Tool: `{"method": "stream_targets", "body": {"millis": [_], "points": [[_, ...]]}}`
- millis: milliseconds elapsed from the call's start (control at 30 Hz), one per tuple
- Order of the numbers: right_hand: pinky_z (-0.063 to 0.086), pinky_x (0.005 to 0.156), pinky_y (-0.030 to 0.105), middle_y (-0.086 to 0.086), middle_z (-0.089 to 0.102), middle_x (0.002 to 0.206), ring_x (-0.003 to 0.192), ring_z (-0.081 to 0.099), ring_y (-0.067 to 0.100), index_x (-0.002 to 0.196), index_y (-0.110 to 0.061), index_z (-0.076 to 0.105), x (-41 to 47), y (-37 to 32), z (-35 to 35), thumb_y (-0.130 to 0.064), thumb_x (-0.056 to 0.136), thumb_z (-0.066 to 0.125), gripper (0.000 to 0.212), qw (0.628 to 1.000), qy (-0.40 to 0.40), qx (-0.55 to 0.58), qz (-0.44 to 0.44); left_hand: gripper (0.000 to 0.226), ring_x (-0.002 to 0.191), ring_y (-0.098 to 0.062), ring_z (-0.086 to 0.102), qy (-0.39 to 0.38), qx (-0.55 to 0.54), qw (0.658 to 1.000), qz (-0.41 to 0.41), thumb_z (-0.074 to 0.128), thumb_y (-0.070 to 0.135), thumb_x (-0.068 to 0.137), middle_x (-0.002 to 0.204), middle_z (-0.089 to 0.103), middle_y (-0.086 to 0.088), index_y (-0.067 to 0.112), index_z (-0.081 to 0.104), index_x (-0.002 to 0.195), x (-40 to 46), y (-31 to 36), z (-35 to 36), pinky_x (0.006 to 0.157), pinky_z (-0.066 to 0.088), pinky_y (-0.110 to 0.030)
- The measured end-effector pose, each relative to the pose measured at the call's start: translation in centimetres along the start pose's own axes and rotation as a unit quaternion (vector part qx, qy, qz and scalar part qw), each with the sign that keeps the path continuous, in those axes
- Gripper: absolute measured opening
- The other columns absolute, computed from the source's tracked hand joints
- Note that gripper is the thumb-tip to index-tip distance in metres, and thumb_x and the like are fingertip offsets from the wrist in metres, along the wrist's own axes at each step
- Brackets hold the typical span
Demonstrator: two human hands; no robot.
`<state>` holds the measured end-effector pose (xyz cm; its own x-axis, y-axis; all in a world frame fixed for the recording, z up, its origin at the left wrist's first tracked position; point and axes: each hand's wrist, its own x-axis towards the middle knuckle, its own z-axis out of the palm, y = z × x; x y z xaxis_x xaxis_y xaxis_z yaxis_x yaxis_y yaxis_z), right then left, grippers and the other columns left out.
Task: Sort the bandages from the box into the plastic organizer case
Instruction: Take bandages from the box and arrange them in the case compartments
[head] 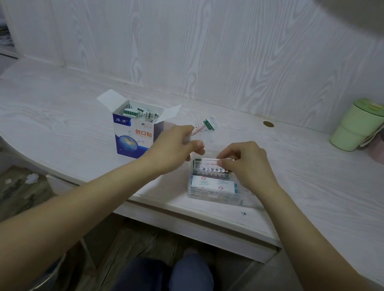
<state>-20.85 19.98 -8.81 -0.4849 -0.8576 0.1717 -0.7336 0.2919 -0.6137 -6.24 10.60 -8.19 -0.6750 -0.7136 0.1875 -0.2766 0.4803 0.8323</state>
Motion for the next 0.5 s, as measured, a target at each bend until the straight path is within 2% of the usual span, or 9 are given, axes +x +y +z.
{"method": "stream_targets", "body": {"millis": [133, 200, 333, 500], "points": [[0.049, 0.071, 0.029, -0.007, 0.061, 0.076, 0.080, 0.059, 0.012, 0.082, -0.019, 0.072, 0.05, -0.18, 0.39, -0.019, 0.082, 0.071, 0.001, 0.998, -0.004, -0.067, -0.007, 0.018, 0.055, 0.008, 0.052, -0.014, 0.052, 0.999, -0.001, 0.048, 0.020, 0.098, 0.101, 0.071, -0.003, 0.009, 0.057, 0.110, -0.03, -0.25, 0.27, 0.055, 0.038, -0.008], [0.048, 0.070, 0.029, -0.005, 0.064, 0.080, 0.081, 0.058, 0.012, 0.083, -0.019, 0.072, 0.04, -0.29, 0.50, -0.019, 0.083, 0.071, 0.002, 0.997, -0.008, -0.073, -0.007, 0.018, 0.051, 0.012, 0.051, -0.021, 0.054, 0.998, -0.006, 0.048, 0.019, 0.098, 0.101, 0.071, -0.005, 0.009, 0.057, 0.111, -0.02, -0.44, 0.31, 0.051, 0.036, -0.004], [0.039, 0.059, 0.022, -0.004, 0.066, 0.082, 0.071, 0.052, 0.007, 0.084, -0.017, 0.074, -0.06, -0.51, 0.63, -0.019, 0.084, 0.070, 0.004, 0.996, -0.010, -0.086, -0.016, 0.019, 0.053, 0.010, 0.050, -0.026, 0.072, 0.997, -0.009, 0.048, 0.018, 0.098, 0.099, 0.071, -0.005, 0.007, 0.058, 0.110, 0.11, -0.56, 0.26, 0.053, 0.035, -0.006], [0.050, 0.073, 0.032, 0.001, 0.071, 0.088, 0.083, 0.062, 0.016, 0.089, -0.014, 0.075, -0.16, -0.76, 0.93, -0.020, 0.084, 0.070, 0.010, 0.994, -0.018, -0.110, -0.005, 0.017, 0.059, 0.004, 0.053, -0.026, 0.062, 0.998, -0.011, 0.049, 0.019, 0.098, 0.096, 0.070, -0.002, 0.008, 0.057, 0.107, 0.06, -0.45, 0.32, 0.053, 0.040, -0.008]]}}
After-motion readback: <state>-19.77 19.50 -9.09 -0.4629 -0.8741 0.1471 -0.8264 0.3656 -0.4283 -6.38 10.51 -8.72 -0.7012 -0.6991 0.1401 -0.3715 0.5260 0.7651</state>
